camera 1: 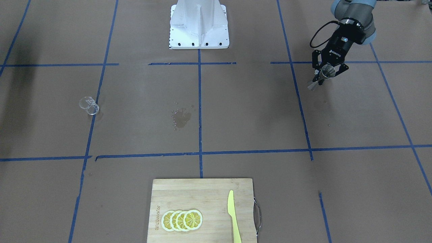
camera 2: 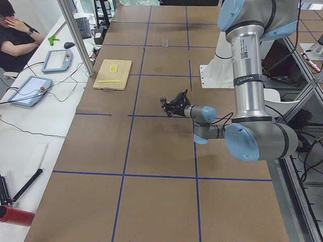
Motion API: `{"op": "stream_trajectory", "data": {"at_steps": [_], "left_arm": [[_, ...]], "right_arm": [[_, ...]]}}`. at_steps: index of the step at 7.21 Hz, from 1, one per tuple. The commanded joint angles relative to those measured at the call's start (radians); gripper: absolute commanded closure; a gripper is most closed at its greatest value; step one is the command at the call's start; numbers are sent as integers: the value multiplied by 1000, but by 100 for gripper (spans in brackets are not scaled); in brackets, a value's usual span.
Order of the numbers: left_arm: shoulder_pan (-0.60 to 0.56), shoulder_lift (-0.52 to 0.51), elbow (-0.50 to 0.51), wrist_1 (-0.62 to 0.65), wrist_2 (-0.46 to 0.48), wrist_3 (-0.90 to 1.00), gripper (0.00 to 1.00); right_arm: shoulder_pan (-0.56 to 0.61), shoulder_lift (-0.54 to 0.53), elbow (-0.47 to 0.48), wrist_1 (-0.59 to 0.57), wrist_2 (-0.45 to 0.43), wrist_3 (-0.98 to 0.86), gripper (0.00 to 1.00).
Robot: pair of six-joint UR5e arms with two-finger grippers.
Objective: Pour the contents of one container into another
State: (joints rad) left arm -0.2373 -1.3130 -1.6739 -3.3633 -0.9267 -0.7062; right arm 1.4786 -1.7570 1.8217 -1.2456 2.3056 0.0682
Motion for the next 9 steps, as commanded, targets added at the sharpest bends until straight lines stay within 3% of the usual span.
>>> {"op": "stream_trajectory", "data": {"at_steps": [1, 5, 7, 8, 9], "left_arm": [[44, 8, 3, 77, 95, -173, 100], [81, -40, 58, 116, 244, -219, 100], [84, -71, 65, 150, 273, -219, 100], [85, -74, 86, 150, 294, -217, 100], [87, -77, 94, 150, 304, -219, 100]], "right_arm": [[3, 1, 1, 0, 0, 2, 0], [9, -2, 2, 0, -2, 18, 0], [14, -30, 1, 2, -3, 117, 0], [40, -30, 1, -36, 0, 134, 0], [34, -9, 8, -158, -15, 119, 0]]}}
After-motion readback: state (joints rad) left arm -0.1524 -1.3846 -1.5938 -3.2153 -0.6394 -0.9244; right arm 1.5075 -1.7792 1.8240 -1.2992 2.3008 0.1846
